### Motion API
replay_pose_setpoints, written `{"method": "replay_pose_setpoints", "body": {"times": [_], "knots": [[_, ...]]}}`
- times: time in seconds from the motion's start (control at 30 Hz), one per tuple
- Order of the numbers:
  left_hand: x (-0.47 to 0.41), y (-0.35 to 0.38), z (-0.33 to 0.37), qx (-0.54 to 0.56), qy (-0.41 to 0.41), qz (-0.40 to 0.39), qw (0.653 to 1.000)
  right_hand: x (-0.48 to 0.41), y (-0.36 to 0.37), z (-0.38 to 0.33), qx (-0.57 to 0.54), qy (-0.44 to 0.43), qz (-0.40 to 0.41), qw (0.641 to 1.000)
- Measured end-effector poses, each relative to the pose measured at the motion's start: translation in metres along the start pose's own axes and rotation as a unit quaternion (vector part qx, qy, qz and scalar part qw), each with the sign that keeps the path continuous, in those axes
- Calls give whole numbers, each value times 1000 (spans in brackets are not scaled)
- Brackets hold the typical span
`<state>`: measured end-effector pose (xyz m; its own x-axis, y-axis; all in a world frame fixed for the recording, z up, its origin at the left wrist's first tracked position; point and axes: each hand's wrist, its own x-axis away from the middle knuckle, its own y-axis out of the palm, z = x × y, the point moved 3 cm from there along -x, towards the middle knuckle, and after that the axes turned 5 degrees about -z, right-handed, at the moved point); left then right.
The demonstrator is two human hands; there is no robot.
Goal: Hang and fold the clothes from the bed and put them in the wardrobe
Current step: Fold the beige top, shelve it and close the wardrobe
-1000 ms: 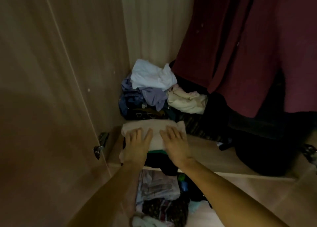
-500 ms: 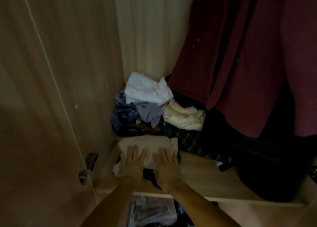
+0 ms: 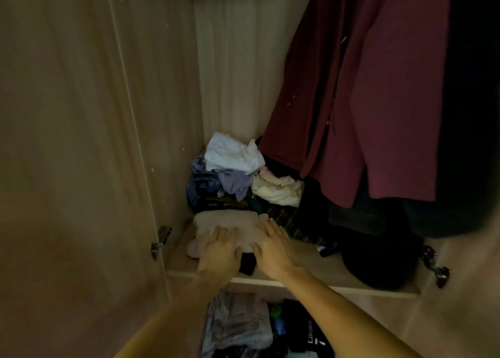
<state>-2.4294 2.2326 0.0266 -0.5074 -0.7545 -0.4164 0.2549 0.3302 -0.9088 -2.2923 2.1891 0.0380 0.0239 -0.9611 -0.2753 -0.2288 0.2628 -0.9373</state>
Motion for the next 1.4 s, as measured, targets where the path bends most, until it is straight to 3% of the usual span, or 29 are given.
{"method": "replay_pose_setpoints", "body": {"times": [0.3,0.57,0.87,1.1,1.4], "knots": [[135,-112,68,5,-6,54,999,153,-61,-34,-30,5,-9,1000],[254,-175,91,-7,-86,34,996,233,-86,-101,-124,-37,-12,992],[336,-272,-6,-56,-161,75,982,247,-96,-238,-165,-117,7,979],[361,-336,-96,-68,-239,109,963,216,-103,-342,-211,-104,22,972],[325,-349,-166,-63,-218,64,972,180,-106,-389,-208,-68,67,973]]}}
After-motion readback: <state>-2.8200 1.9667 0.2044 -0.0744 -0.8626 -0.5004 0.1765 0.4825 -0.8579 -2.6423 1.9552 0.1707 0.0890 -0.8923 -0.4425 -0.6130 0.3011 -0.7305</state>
